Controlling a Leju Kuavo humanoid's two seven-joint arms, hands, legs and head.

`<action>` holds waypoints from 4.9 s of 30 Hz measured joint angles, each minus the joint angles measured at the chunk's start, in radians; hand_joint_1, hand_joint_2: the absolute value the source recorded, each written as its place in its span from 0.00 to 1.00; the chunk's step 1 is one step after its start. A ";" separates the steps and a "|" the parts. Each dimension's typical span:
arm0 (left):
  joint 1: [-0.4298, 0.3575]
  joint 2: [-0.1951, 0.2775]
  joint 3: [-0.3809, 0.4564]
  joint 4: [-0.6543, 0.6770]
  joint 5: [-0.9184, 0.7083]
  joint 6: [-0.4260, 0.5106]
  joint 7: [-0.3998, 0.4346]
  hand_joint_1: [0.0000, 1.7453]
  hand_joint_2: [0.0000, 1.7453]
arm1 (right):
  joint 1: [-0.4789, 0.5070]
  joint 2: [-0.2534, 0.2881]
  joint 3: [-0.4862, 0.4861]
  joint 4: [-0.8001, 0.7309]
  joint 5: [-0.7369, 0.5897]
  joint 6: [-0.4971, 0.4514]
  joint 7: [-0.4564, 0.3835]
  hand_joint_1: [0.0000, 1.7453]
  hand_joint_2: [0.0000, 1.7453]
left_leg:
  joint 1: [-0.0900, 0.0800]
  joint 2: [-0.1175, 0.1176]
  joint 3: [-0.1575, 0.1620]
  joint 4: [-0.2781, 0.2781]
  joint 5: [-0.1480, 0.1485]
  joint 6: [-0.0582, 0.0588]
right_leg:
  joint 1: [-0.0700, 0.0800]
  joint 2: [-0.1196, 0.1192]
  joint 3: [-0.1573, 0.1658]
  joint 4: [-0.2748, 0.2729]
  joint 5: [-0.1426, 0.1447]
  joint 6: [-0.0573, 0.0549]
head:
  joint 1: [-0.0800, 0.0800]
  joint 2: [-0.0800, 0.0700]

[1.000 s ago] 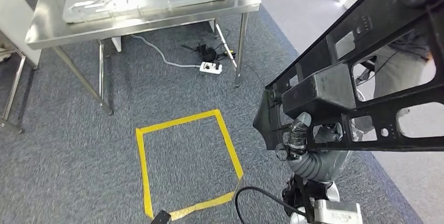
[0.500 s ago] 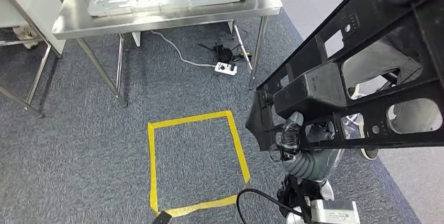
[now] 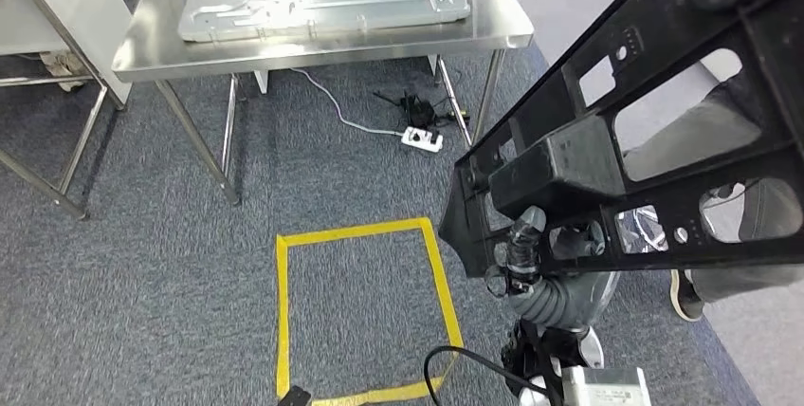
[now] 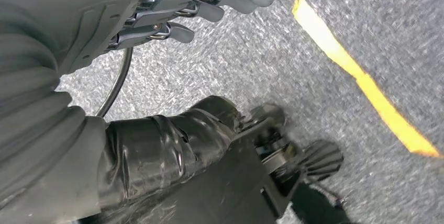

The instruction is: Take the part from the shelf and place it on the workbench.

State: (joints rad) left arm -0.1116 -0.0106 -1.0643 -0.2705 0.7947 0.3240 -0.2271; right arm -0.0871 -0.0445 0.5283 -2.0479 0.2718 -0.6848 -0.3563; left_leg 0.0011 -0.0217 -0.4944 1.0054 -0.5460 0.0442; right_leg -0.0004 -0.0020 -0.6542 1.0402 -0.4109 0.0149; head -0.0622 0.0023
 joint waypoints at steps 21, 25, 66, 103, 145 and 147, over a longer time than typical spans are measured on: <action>0.005 0.003 0.000 0.000 0.001 0.005 0.005 0.00 1.00 | -0.020 -0.006 0.009 0.009 -0.010 0.000 -0.014 1.00 1.00 | -0.002 0.012 -0.107 0.007 0.092 0.012 | -0.002 0.003 0.130 0.066 -0.134 0.001 | 0.006 0.000; 0.004 0.003 0.000 0.000 0.001 0.006 0.005 0.00 1.00 | -0.020 -0.007 0.009 0.009 -0.010 0.000 -0.014 1.00 1.00 | 0.000 0.011 -0.057 0.003 0.053 0.018 | -0.010 0.003 -0.042 0.278 -0.217 0.018 | 0.013 0.000; 0.002 0.005 0.000 0.000 0.014 0.008 0.006 0.00 1.00 | -0.021 -0.020 0.019 0.037 -0.029 0.000 0.000 1.00 1.00 | 0.000 -0.051 -0.009 0.016 0.006 -0.020 | -0.016 0.034 0.027 -0.003 -0.021 -0.015 | 0.013 0.000; -0.005 0.003 0.000 0.000 0.022 0.014 0.003 0.00 1.00 | -0.042 -0.036 0.028 0.040 -0.074 0.000 -0.015 1.00 1.00 | 0.005 0.011 -0.157 0.257 -0.078 -0.043 | -0.010 0.003 0.045 0.004 -0.040 -0.040 | 0.011 0.000; 0.005 0.010 0.001 0.000 0.040 0.026 -0.008 0.00 1.00 | -0.057 -0.038 0.050 0.058 -0.091 0.000 -0.035 1.00 1.00 | -0.011 0.015 -0.123 0.010 0.106 0.002 | -0.011 0.007 0.137 0.012 -0.110 -0.006 | 0.010 0.000; 0.003 0.009 0.001 0.000 0.041 0.027 -0.009 0.00 1.00 | -0.060 -0.038 0.050 0.059 -0.091 0.000 -0.035 1.00 1.00 | -0.009 0.015 -0.099 0.002 0.101 0.013 | -0.012 0.006 0.100 0.087 -0.130 -0.002 | 0.012 0.000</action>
State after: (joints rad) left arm -0.1084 -0.0011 -1.0636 -0.2701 0.8352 0.3512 -0.2363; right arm -0.1469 -0.0824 0.5787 -1.9892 0.1804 -0.6847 -0.3917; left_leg -0.0081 -0.0070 -0.5930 1.0074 -0.4450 0.0568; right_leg -0.0120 0.0040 -0.5542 1.1270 -0.5410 0.0128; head -0.0500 0.0023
